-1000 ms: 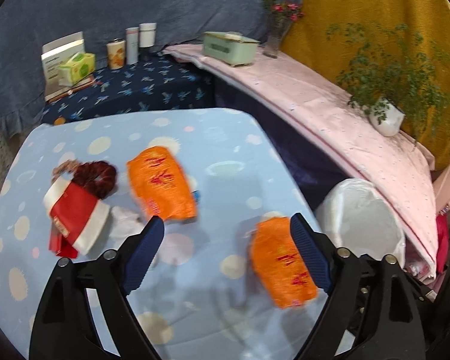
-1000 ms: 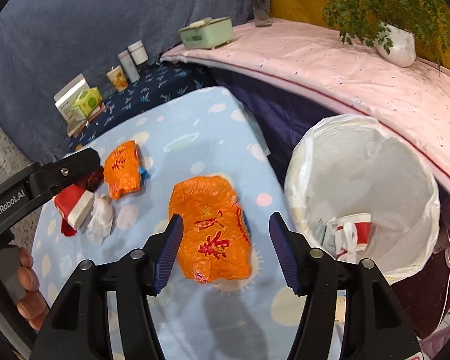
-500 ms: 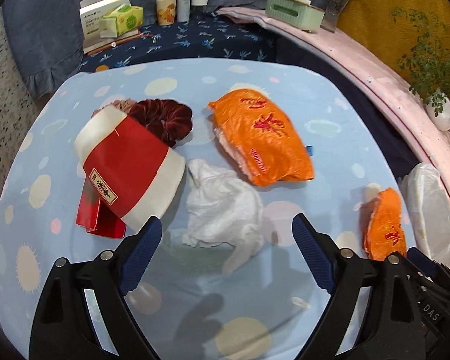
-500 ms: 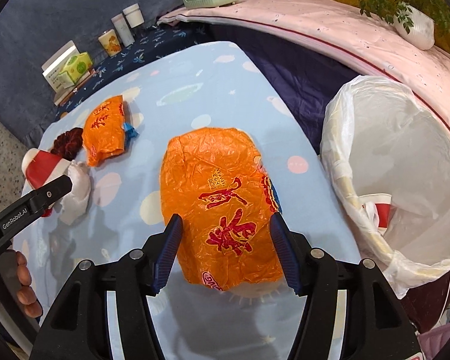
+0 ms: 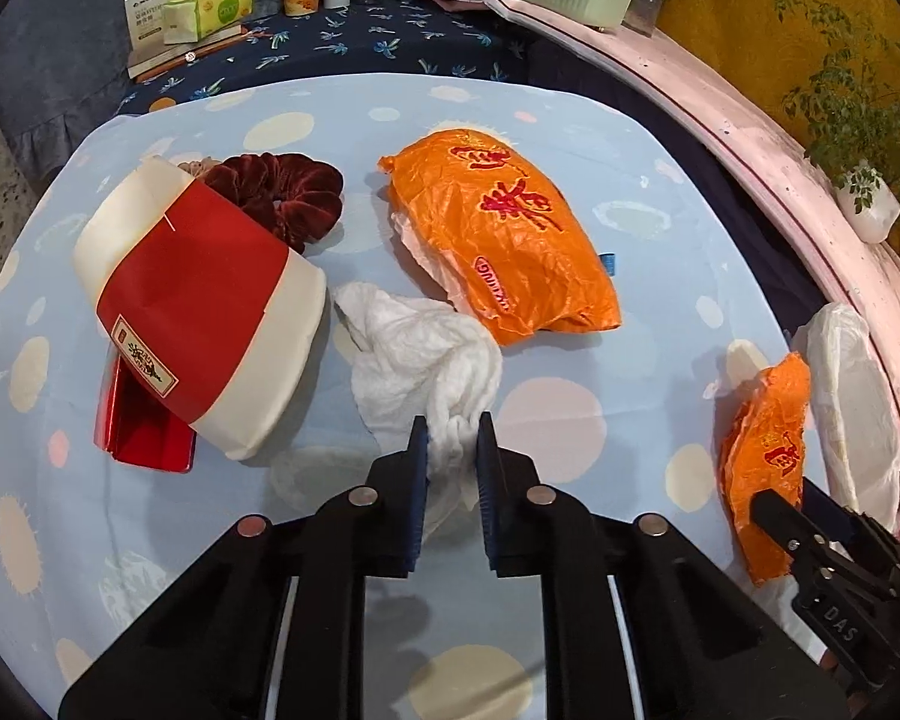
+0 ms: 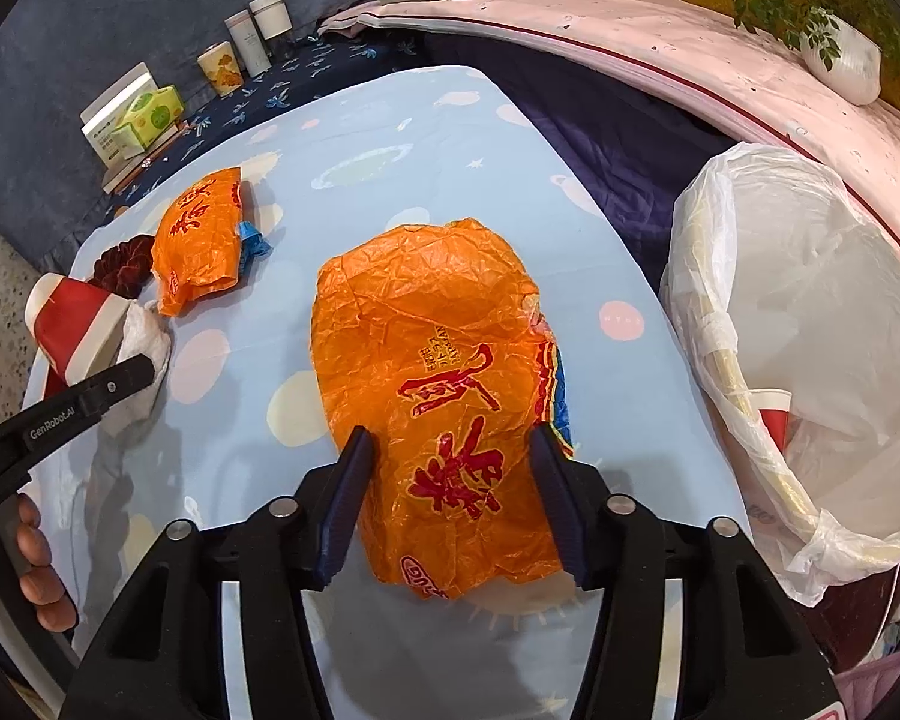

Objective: Collect trash
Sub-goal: 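Lift the orange bag with the right gripper while the left grasps white tissue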

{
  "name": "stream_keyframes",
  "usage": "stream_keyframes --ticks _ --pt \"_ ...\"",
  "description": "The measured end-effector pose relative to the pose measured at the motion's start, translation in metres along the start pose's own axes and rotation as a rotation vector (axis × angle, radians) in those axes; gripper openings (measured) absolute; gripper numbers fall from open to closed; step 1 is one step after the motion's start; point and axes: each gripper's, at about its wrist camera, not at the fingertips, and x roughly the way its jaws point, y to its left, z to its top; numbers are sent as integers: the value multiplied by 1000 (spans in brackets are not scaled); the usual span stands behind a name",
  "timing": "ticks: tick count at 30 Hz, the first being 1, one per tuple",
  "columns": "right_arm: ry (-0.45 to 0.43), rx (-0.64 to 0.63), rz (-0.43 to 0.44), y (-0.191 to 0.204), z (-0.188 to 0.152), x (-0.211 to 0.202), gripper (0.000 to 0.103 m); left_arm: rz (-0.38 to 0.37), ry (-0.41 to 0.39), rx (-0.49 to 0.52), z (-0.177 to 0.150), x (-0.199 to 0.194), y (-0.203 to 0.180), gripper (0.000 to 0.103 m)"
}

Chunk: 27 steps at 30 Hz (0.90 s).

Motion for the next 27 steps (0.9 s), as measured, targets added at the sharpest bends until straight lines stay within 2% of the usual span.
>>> stream_keyframes --ticks 4,7,17,27 --pt "0 -14 14 3 0 -5 24 -19 -19 9 -1 -16 -10 12" --pt "-11 -14 29 4 0 -14 18 -45 -34 15 2 -28 -19 12" --pt "-168 -4 62 -4 22 -89 18 -158 -126 93 15 -89 -72 11" --pt "-349 52 67 -42 53 -175 18 -276 -227 191 31 -146 -141 11"
